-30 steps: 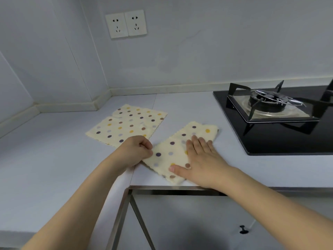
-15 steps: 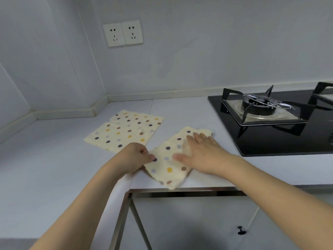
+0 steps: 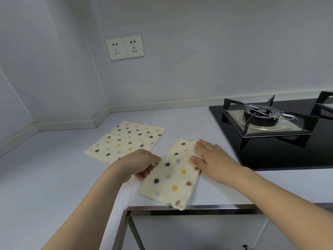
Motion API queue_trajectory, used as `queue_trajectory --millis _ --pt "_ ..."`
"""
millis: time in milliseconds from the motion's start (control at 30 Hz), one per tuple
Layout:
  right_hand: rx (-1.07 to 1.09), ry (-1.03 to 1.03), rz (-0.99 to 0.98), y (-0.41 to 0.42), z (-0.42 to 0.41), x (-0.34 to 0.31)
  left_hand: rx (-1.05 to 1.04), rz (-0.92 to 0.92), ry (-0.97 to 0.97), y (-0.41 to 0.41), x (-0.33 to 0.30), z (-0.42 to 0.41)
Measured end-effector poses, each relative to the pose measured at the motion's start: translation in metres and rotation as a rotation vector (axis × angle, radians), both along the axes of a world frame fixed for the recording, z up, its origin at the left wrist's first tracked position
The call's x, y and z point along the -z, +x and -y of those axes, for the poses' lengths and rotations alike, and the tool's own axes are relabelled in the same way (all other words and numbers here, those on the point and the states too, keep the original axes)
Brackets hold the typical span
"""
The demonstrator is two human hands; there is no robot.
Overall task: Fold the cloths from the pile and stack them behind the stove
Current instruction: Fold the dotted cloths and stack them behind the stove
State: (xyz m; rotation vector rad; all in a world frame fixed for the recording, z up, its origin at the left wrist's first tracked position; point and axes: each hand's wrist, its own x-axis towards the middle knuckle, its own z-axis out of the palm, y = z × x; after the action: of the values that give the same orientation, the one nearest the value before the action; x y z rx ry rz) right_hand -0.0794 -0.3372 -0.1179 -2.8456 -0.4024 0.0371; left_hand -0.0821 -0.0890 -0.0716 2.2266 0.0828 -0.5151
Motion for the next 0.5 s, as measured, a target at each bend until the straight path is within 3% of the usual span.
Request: queue_trajectory --millis 200,400,500 --pt "0.025 -0.015 0.010 -0.002 0.007 0.008 -0.111 -0.059 -0.213 0.059 -0.005 0.046" --pt "0.051 0.062 0.051 0.002 0.008 0.011 -0.101 -0.057 -0.094 0.091 0.000 0.084" --pt "0.053 0.058 0.059 0.003 0.009 0.012 -0.073 0.040 0.081 0.099 0.001 0.092"
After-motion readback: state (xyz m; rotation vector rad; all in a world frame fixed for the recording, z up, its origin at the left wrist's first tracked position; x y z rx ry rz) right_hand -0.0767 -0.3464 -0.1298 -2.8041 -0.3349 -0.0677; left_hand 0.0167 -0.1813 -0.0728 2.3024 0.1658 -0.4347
